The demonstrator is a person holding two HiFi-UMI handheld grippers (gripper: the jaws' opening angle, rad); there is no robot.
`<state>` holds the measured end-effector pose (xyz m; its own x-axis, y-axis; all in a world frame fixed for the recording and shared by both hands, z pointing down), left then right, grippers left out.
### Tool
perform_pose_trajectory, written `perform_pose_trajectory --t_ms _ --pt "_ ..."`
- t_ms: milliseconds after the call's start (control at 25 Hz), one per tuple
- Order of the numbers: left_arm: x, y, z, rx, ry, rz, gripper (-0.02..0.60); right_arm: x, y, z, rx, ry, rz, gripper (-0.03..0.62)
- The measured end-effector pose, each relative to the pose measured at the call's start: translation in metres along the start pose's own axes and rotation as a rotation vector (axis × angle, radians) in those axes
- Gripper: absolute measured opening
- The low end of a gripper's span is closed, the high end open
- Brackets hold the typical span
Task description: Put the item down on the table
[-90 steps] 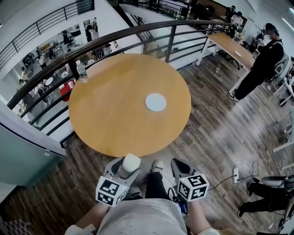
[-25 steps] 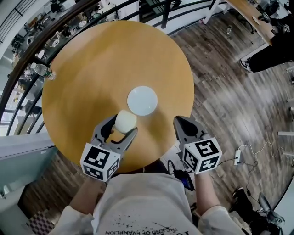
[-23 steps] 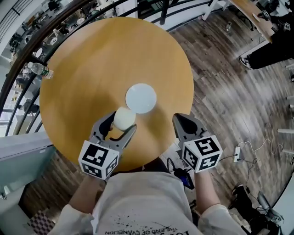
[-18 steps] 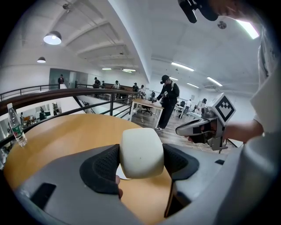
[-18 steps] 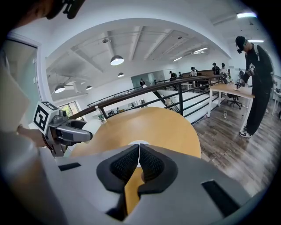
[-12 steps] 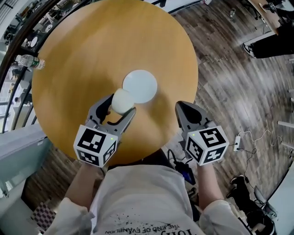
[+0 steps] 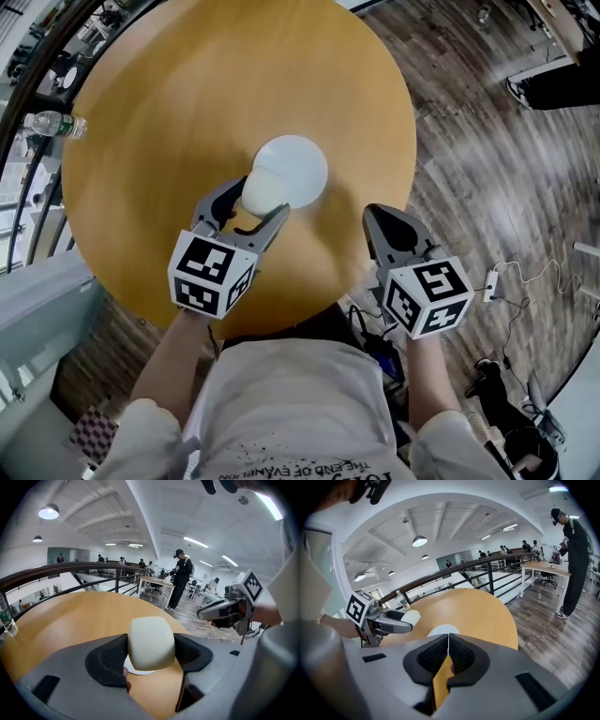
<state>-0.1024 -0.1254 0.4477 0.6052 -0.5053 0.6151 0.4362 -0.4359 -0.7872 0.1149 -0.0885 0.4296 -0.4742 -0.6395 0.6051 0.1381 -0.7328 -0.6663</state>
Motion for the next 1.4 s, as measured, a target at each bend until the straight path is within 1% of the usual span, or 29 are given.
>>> perform_pose_trajectory --t_ms 400,680,1120,1280,1400 --pt "0.046 -0.015 -0.012 0.048 -0.026 -0.093 0.321 0.009 -0.011 0.011 0.034 -0.010 -0.020 0.025" --pt "0.075 -0.026 -0.016 0.130 -0.059 -0.170 0.321 0.015 -0.016 0.016 0.057 -0.016 -0.030 0.025" --pt "0.106 -0.037 -0.021 0.157 -0.106 -0.234 0.321 0.021 -0.022 0.022 0.087 -0.026 -0.046 0.025" --pt "0.116 -0.039 -0.018 0.153 -0.115 -0.264 0.321 0.020 -0.025 0.028 0.097 -0.030 -0.051 0.025" --pt "0.122 -0.042 -0.019 0.161 -0.116 -0.272 0.321 0.022 -0.027 0.030 0.103 -0.030 -0.052 0.025"
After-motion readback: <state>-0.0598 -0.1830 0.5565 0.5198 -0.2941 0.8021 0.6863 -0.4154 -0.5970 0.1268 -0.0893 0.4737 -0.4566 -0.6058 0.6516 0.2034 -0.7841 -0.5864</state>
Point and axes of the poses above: the fingertips, and each gripper's own axes: x forward along the fingers, z to its right, y out of its top, the point moved 7 cm from there along -x, backward along the fingers, and after that the axes turned 12 degrees about x, right-handed, at the moved point
